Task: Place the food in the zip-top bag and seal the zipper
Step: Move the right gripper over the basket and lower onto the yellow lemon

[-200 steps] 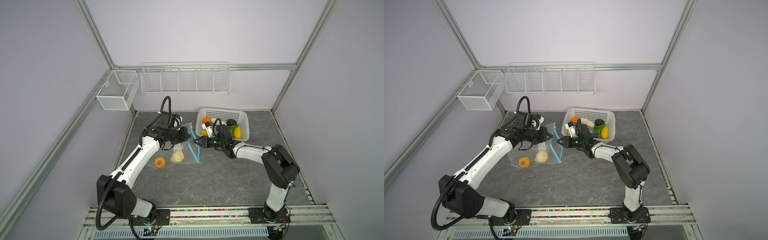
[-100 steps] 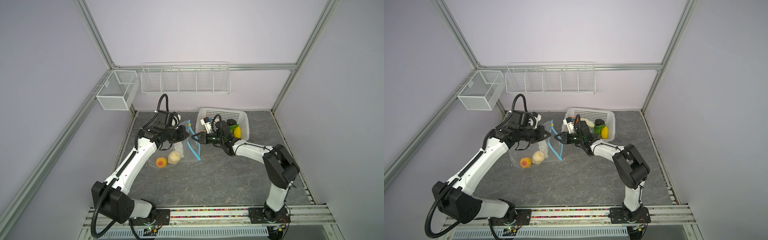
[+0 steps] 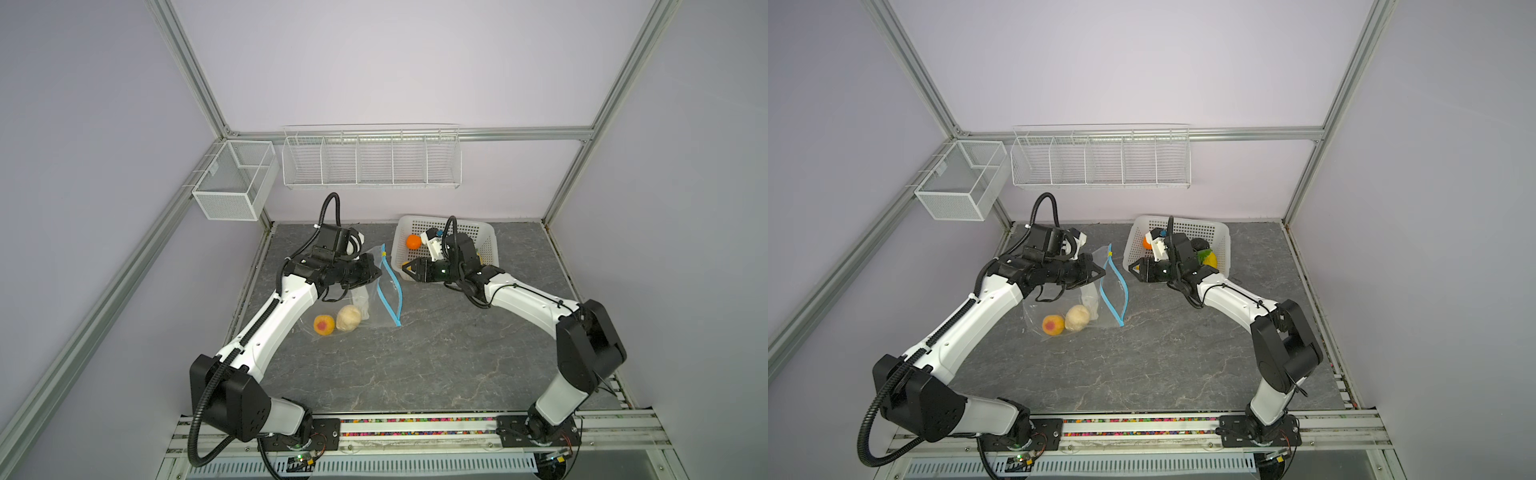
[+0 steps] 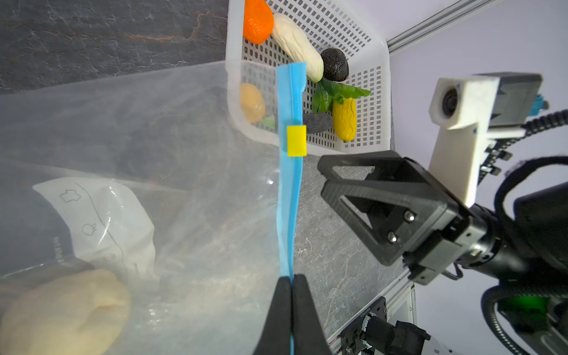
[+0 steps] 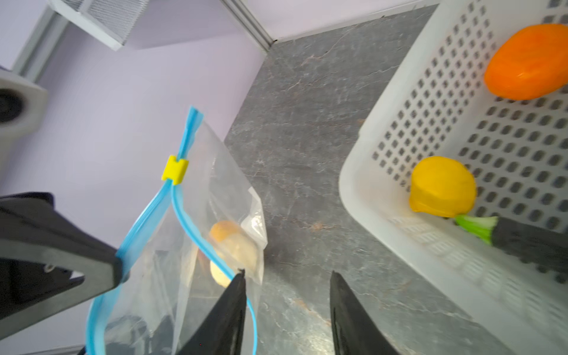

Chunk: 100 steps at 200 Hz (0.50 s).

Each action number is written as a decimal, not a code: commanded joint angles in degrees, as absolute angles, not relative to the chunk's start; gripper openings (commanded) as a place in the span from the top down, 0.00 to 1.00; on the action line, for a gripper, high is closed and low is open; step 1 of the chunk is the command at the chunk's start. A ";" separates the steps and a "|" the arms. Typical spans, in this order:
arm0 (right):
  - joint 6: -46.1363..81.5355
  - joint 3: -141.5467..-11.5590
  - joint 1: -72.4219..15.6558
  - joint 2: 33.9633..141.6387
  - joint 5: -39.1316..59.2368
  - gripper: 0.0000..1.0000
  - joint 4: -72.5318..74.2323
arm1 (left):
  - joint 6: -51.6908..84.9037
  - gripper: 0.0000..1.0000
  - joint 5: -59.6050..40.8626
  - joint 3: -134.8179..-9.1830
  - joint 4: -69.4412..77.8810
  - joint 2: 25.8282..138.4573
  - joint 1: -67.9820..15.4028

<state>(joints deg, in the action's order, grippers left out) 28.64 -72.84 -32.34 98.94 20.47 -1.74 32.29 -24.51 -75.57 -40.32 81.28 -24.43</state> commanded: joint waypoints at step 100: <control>12.79 -119.28 -30.58 133.25 7.03 0.59 -37.60 | 31.30 1.00 -26.08 -72.91 -37.97 81.93 -24.08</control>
<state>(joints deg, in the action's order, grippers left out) 16.73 -112.88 -29.98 130.13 8.23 -29.17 32.27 -25.63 -73.97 -38.74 81.36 -24.38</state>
